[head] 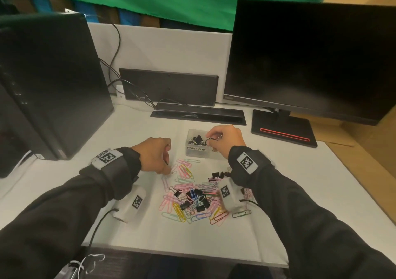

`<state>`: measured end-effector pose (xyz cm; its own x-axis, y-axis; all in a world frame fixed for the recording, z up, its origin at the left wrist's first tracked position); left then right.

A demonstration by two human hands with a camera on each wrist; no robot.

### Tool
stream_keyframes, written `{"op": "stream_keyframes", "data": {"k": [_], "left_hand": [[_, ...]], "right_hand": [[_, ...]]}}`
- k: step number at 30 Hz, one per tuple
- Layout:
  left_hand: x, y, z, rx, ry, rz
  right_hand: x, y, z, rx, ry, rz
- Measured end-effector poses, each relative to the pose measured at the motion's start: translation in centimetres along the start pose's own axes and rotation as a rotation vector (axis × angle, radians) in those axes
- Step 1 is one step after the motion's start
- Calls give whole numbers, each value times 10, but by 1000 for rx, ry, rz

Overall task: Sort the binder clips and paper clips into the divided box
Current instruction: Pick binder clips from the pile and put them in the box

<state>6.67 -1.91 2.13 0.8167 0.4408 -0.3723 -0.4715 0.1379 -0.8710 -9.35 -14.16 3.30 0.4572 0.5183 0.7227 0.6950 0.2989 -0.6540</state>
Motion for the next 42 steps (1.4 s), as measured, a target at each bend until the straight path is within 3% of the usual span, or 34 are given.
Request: {"op": "stream_keyframes", "data": {"k": [5,11,15,19,22,26,30,32,36,42], "left_hand": [[-13,-15,-5,-23,76,179],[-23,-28,-29,-78,116,372],[-40,-31,-48,-159,102,305],[-70,-27,-68,-229,115,123],[-83,-11,-82,-191,110,-49],[-87,6,-84,-161,92,-230],[-102,6,-56,-328,200,-155],[-111,25,-41,-263,263,-178],[-120,72,-31,5,297,-281],[-120,82,-41,49,231,-255]], "right_hand": [[-5,6,-16,-80,82,-71],[-4,20,-26,-34,76,-32],[-3,23,-24,69,75,29],[-7,-16,-12,4,-9,63],[-20,-48,4,-15,-29,176],[-48,-54,30,253,26,349],[-57,-32,53,496,27,434],[-56,-21,56,523,3,435],[-51,-5,56,571,-47,497],[-47,4,54,549,-82,549]]}}
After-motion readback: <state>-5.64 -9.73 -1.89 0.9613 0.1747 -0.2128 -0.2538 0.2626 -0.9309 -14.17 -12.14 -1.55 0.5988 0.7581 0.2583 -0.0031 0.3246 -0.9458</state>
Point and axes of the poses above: each hand's wrist, its own z-axis away from the middle knuckle, its own y-axis out of the palm, x = y × z, the point moved 7 cm from there along -z, towards the middle knuckle, and after that the axes turned 11 degrees about -y, right-handed, at the moved point
